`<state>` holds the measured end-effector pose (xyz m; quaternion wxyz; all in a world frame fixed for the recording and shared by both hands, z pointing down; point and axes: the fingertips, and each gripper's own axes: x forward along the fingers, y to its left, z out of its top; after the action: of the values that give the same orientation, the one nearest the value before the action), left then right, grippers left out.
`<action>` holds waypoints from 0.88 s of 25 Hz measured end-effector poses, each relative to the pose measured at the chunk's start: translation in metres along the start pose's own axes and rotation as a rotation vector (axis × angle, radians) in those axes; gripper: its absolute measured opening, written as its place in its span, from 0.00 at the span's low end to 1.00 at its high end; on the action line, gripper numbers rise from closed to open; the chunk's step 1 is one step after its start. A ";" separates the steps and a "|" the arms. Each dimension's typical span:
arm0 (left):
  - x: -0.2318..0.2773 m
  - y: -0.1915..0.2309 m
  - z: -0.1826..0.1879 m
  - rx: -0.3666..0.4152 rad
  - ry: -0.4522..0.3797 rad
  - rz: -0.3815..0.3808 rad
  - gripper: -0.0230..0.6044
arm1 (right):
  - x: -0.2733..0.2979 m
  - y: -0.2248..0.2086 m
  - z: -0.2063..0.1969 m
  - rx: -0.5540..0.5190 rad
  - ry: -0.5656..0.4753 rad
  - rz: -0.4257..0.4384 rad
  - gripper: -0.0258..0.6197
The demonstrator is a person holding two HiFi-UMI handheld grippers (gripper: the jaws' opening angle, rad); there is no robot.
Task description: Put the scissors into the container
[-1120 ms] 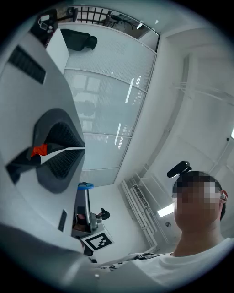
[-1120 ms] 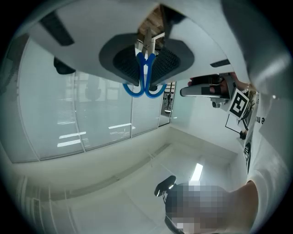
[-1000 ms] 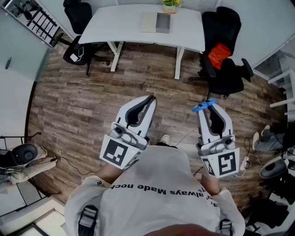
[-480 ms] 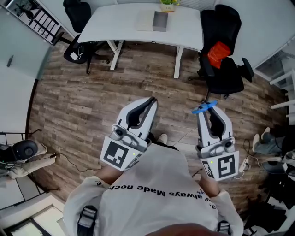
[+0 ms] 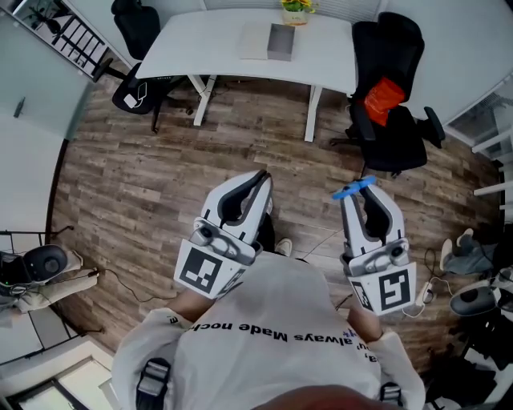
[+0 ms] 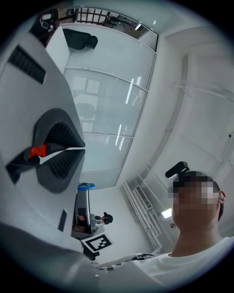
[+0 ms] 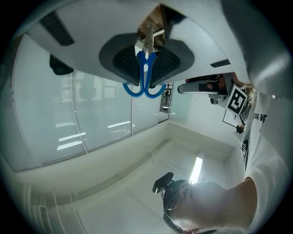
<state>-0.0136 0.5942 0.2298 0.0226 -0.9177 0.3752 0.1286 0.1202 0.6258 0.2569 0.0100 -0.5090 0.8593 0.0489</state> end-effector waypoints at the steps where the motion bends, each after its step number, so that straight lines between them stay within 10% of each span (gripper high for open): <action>1: 0.003 0.005 -0.001 -0.001 -0.003 0.005 0.09 | 0.005 -0.002 0.000 -0.002 0.000 0.003 0.18; 22: 0.084 0.177 -0.012 -0.021 -0.016 0.061 0.09 | 0.198 -0.041 -0.004 -0.038 0.020 0.064 0.18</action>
<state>-0.0764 0.4077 0.2297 0.0121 -0.9049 0.4015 0.1403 0.0606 0.4329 0.2447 -0.0099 -0.4818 0.8741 0.0603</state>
